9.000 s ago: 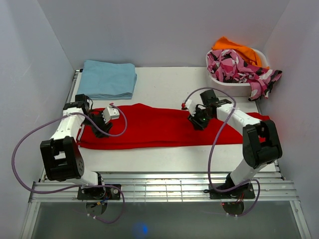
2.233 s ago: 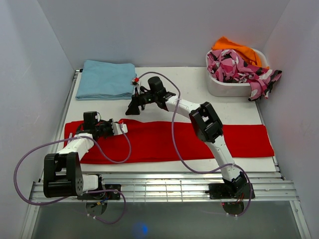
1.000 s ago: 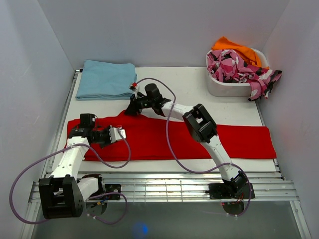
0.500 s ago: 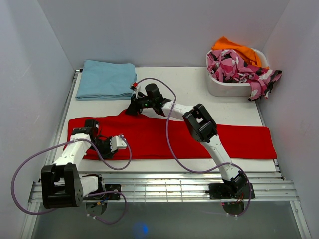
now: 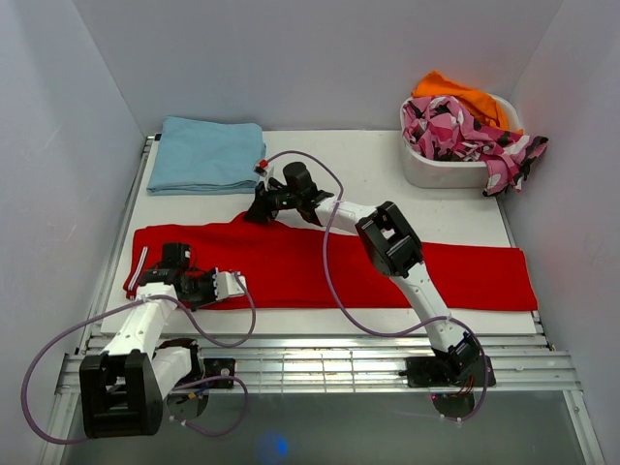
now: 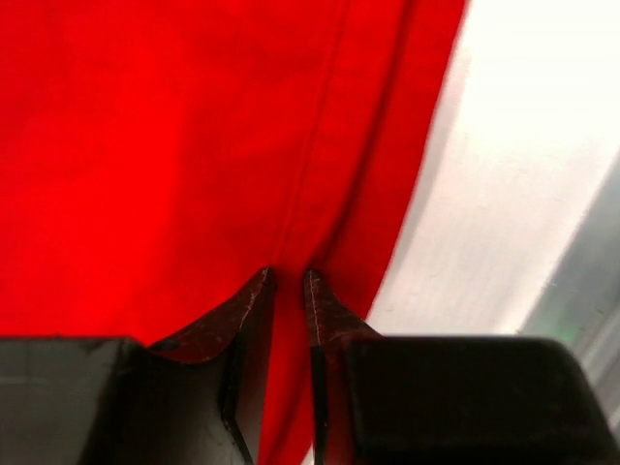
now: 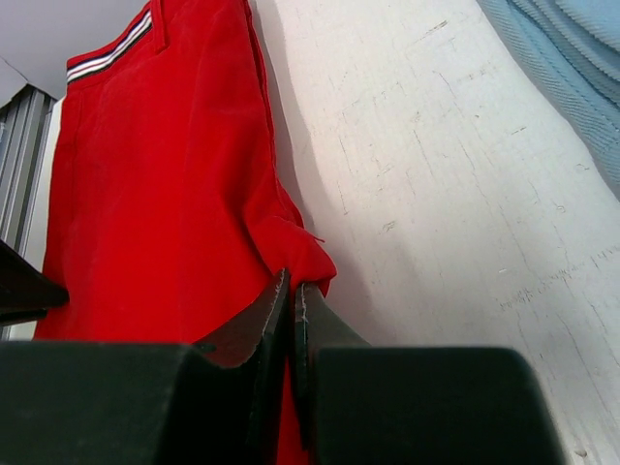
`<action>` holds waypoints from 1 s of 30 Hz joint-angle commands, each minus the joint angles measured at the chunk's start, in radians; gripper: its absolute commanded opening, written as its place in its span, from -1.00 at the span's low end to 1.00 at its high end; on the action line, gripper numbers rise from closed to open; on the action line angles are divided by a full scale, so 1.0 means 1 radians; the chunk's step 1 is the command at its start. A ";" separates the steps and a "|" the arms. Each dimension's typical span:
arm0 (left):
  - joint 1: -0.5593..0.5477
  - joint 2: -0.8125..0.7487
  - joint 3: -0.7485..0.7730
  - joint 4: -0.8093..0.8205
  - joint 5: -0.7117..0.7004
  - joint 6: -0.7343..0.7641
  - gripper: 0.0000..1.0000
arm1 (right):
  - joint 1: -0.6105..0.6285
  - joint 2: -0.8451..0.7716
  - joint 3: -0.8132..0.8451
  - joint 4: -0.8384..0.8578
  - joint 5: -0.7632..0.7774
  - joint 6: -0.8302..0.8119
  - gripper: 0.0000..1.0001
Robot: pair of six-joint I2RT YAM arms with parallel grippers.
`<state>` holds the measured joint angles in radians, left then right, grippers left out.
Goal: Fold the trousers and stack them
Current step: Fold the trousers
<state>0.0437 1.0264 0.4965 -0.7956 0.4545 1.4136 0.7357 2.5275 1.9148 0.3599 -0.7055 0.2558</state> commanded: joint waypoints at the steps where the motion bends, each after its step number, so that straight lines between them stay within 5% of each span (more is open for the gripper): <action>1: 0.001 -0.070 -0.033 0.133 -0.017 0.015 -0.47 | -0.007 -0.001 -0.002 0.037 0.006 -0.004 -0.85; 5: 0.001 -0.083 -0.053 0.144 -0.022 0.038 -0.56 | -0.007 -0.003 -0.003 0.037 0.004 -0.007 -0.85; 10: 0.001 -0.062 -0.016 0.012 0.013 0.077 -1.00 | -0.007 -0.003 -0.002 0.040 0.017 -0.007 -0.85; 17: 0.002 -0.051 0.013 -0.143 0.029 0.137 -1.00 | -0.018 0.008 0.010 0.036 0.055 -0.012 -0.85; 24: 0.002 0.116 0.135 -0.335 0.035 0.168 -1.00 | -0.024 0.019 0.036 0.028 0.089 -0.016 -0.85; 30: 0.002 0.109 0.139 -0.356 0.018 0.177 -1.00 | -0.027 0.025 0.036 0.027 0.090 -0.018 -0.85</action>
<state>0.0437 1.1625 0.6167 -1.0901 0.4553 1.5578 0.7280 2.5355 1.9148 0.3618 -0.6456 0.2546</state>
